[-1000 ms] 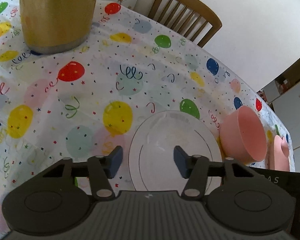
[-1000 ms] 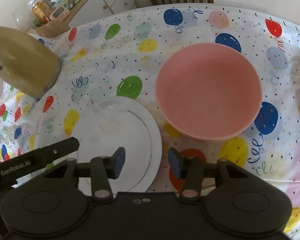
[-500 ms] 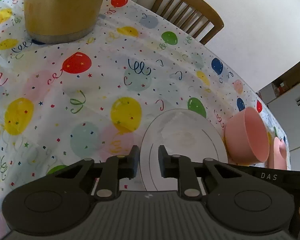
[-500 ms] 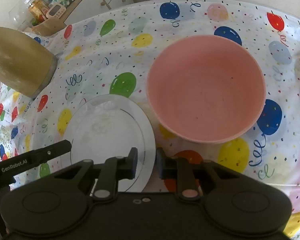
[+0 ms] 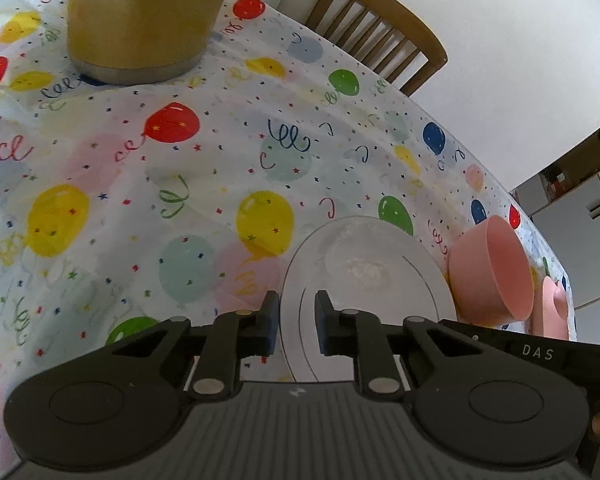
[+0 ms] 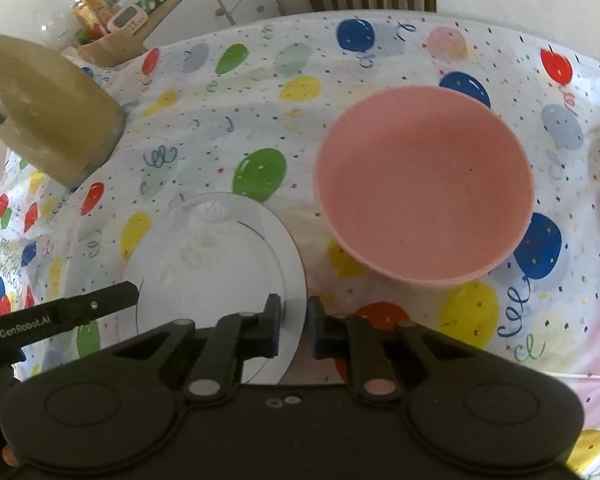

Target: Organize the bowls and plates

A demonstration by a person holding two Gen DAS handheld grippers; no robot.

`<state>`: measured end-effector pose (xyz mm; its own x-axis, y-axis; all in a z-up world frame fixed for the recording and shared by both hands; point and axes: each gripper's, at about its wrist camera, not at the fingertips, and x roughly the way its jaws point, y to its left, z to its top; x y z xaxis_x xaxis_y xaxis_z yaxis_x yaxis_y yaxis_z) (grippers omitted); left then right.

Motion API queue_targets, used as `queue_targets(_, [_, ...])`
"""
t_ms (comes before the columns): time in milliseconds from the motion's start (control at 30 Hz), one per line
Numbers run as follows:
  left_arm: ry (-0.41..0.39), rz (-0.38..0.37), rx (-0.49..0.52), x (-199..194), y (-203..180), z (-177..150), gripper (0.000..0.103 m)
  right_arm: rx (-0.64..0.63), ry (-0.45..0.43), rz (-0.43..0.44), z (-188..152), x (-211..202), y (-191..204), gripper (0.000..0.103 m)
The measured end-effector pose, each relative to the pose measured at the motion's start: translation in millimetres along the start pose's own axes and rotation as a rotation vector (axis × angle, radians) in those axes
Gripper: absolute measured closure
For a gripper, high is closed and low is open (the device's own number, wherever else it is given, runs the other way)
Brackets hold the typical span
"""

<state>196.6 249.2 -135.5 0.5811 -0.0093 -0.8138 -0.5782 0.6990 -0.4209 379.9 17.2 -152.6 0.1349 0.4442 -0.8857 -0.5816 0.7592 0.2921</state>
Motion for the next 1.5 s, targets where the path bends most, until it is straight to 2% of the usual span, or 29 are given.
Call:
queue_targets(400, [-0.037,-0.057,0.004,-58.6,6.8,-20.1,0.085,-0.026,-0.046,0.037,-22.4,-43.0,23.0,0.092])
queue_targets(833, [-0.024,-0.098,0.073,-112.3,-14.5,-69.9,0.085,0.050,-0.097,0.024,-86.2,-105.7,24.9,0.092])
queue_targets(1167, [0.036,-0.164,0.201,-130.9,-51.8,-117.8,0.085,0.158,-0.165,-0.017,-153.6,-155.6,-3.3,0.092])
queue_targets(1500, [0.133,-0.237,0.342,-123.4,-109.6,-169.7,0.085,0.316,-0.219,-0.081,-228.4,-198.2,-54.2,0.092])
